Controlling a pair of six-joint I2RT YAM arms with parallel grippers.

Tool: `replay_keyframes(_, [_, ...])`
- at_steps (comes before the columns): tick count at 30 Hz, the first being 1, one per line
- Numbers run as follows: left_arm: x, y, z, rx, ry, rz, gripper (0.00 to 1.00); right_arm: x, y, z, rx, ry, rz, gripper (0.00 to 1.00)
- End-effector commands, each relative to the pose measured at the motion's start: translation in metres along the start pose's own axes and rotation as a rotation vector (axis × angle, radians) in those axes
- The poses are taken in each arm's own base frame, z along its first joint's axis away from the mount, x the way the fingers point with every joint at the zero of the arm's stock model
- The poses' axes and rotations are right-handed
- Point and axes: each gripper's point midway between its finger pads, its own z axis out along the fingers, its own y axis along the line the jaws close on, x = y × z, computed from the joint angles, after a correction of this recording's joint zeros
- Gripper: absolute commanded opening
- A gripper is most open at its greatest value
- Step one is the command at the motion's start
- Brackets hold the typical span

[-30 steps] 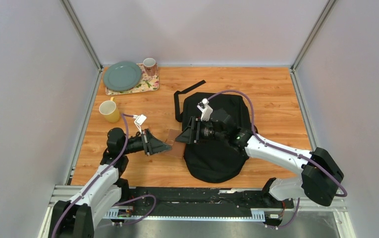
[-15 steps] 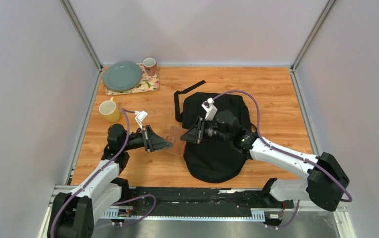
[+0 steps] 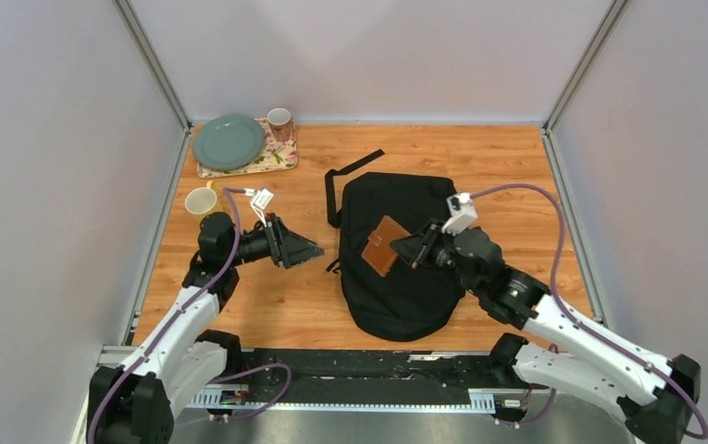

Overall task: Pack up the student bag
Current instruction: Pick up the personal item from the center of the board, then place the personal item in the student bag.

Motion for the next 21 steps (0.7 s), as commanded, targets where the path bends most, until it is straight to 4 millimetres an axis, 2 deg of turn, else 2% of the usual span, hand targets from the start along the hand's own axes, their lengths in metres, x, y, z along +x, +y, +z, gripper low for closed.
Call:
replay_keyframes(1, [-0.035, 0.006, 0.013, -0.092, -0.025, 0.129, 0.73, -0.032, -0.070, -0.033, 0.304, -0.232, -0.009, 0.00])
replay_keyframes(2, [-0.040, 0.005, 0.016, -0.107, -0.017, 0.152, 0.74, -0.036, -0.075, -0.046, 0.318, -0.261, 0.009, 0.00])
replay_keyframes(3, [-0.037, 0.020, 0.022, -0.184, 0.017, 0.131, 0.74, -0.041, -0.082, -0.053, 0.352, -0.301, 0.015, 0.00])
replay_keyframes(4, [-0.058, 0.012, 0.029, -0.207, 0.013, 0.237, 0.74, -0.044, -0.086, -0.059, 0.367, -0.321, 0.026, 0.00])
replay_keyframes(5, [-0.052, 0.006, 0.040, -0.214, 0.061, 0.266, 0.74, -0.044, -0.093, -0.068, 0.385, -0.333, 0.030, 0.00])
replay_keyframes(6, [-0.047, 0.024, 0.046, -0.306, 0.104, 0.253, 0.75, -0.047, -0.096, -0.073, 0.397, -0.359, 0.040, 0.00])
replay_keyframes(7, [-0.060, 0.017, 0.054, -0.307, 0.101, 0.309, 0.76, -0.048, -0.099, -0.077, 0.406, -0.370, 0.044, 0.00])
replay_keyframes(8, [-0.057, 0.013, 0.064, -0.296, 0.126, 0.323, 0.76, -0.047, -0.105, -0.082, 0.430, -0.370, 0.045, 0.00])
replay_keyframes(9, [-0.056, 0.024, 0.072, -0.330, 0.145, 0.320, 0.77, -0.050, -0.105, -0.087, 0.428, -0.393, 0.058, 0.00])
replay_keyframes(10, [-0.065, 0.018, 0.080, -0.325, 0.139, 0.350, 0.77, -0.050, -0.107, -0.089, 0.436, -0.398, 0.061, 0.00])
replay_keyframes(11, [-0.064, 0.018, 0.088, -0.323, 0.155, 0.363, 0.77, -0.050, -0.111, -0.093, 0.454, -0.404, 0.061, 0.00])
replay_keyframes(12, [-0.061, 0.029, 0.097, -0.342, 0.186, 0.376, 0.77, -0.052, -0.110, -0.096, 0.453, -0.411, 0.067, 0.00])
replay_keyframes(13, [-0.070, 0.025, 0.105, -0.330, 0.181, 0.401, 0.77, -0.053, -0.110, -0.098, 0.454, -0.414, 0.070, 0.00])
replay_keyframes(14, [-0.064, 0.037, 0.113, -0.341, 0.222, 0.392, 0.77, -0.052, -0.114, -0.100, 0.474, -0.415, 0.066, 0.00])
replay_keyframes(16, [-0.068, 0.036, 0.127, -0.303, 0.242, 0.437, 0.77, -0.054, -0.114, -0.104, 0.474, -0.424, 0.071, 0.00])
replay_keyframes(17, [-0.061, 0.049, 0.134, -0.312, 0.283, 0.431, 0.77, -0.055, -0.115, -0.106, 0.481, -0.427, 0.069, 0.00])
replay_keyframes(18, [-0.061, 0.056, 0.138, -0.312, 0.307, 0.464, 0.77, -0.056, -0.114, -0.108, 0.478, -0.429, 0.069, 0.00])
replay_keyframes(19, [-0.072, 0.053, 0.146, -0.304, 0.303, 0.492, 0.77, -0.057, -0.113, -0.110, 0.473, -0.434, 0.064, 0.00])
replay_keyframes(20, [-0.062, 0.069, 0.150, -0.324, 0.359, 0.473, 0.77, -0.058, -0.113, -0.111, 0.471, -0.437, 0.063, 0.00])
replay_keyframes(21, [-0.065, 0.073, 0.154, -0.318, 0.383, 0.507, 0.77, -0.058, -0.113, -0.113, 0.471, -0.438, 0.061, 0.00])
